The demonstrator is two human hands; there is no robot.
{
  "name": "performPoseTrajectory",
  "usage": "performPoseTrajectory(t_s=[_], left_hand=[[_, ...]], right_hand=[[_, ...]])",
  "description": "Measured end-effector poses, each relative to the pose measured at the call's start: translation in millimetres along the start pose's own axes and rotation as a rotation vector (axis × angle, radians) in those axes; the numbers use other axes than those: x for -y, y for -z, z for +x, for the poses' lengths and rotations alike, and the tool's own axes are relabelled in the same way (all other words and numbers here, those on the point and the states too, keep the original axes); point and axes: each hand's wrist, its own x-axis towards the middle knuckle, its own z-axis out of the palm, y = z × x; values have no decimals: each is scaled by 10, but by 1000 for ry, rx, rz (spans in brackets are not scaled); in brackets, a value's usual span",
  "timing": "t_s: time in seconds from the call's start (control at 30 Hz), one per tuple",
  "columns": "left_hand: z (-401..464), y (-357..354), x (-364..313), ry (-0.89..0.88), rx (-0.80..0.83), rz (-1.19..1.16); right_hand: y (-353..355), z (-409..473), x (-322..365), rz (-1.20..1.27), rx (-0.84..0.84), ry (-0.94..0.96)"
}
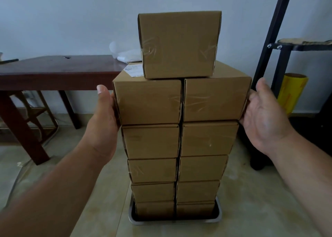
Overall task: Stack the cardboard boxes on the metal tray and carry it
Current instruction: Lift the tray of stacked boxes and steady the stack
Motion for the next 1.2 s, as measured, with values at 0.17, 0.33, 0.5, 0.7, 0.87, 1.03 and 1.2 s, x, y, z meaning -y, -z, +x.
performPoseTrajectory(t_s=[0.17, 0.33, 0.5, 0.7, 0.87, 1.03, 1.2], left_hand=[[-16, -22, -24, -4, 30, 1], [-29, 3, -16, -6, 38, 8], [-32, 23, 7, -1, 52, 9], [-48, 24, 13, 1, 55, 24], [-18, 70, 1, -2, 73, 30], [20, 134, -72, -5, 33, 75], [-18, 125, -315, -2, -106, 119]], right_hand=[[-30, -39, 5, -8, -4, 3], [-26, -62, 19, -24, 3, 3], [-29, -93, 4, -45, 2, 7], [-75, -145, -17, -78, 23, 18], [-101, -164, 9, -94, 12, 5], [-49, -123, 80, -116, -4, 12], [14, -65, 236, -132, -61, 44]])
